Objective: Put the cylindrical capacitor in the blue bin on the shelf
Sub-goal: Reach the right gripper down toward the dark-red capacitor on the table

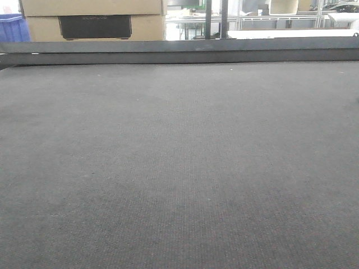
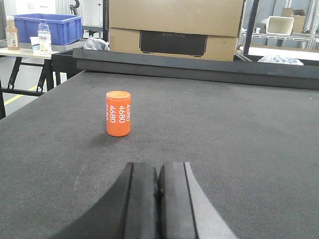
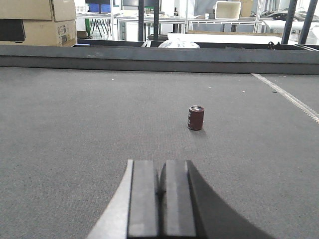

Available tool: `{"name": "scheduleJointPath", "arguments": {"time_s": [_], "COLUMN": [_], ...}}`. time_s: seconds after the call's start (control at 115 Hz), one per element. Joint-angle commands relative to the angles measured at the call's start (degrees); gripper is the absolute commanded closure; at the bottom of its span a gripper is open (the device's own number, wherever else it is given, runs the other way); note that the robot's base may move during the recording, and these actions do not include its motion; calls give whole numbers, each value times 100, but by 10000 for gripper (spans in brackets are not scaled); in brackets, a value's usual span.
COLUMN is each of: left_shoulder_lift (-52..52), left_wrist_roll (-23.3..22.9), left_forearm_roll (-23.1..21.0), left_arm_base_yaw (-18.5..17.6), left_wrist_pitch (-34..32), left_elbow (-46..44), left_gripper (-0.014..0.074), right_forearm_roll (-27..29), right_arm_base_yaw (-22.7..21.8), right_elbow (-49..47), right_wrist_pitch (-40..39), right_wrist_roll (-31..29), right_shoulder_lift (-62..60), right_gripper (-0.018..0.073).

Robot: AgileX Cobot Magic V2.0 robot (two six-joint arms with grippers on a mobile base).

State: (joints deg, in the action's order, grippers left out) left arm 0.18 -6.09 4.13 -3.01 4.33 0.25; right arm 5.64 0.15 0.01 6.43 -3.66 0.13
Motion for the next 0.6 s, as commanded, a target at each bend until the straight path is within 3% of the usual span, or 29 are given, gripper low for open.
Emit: {"name": "scheduleJointPath", "arguments": {"time_s": [0.0,0.4,0.591], "left_shoulder_lift": [-18,-18,-18], "left_wrist_roll": [-2,-2,-2], "left_forearm_roll": [-45,-33,-32], "left_arm_base_yaw": [-30,-30,-30], "left_wrist_pitch": [-82,-108,-527], "left_elbow": [-25,-25,-25], "left_gripper": [707,707,707], "right_forearm_roll": [-45,-45,-45], "right_arm_base_yaw": [4,4,4], "right_elbow": [-1,-1,-1], "right_wrist_pitch": [-93,-93,-93], "right_wrist_roll": [-6,-6,-6], "right_shoulder_lift": [-13,-13,-13], "right_gripper": [721,721,721]}}
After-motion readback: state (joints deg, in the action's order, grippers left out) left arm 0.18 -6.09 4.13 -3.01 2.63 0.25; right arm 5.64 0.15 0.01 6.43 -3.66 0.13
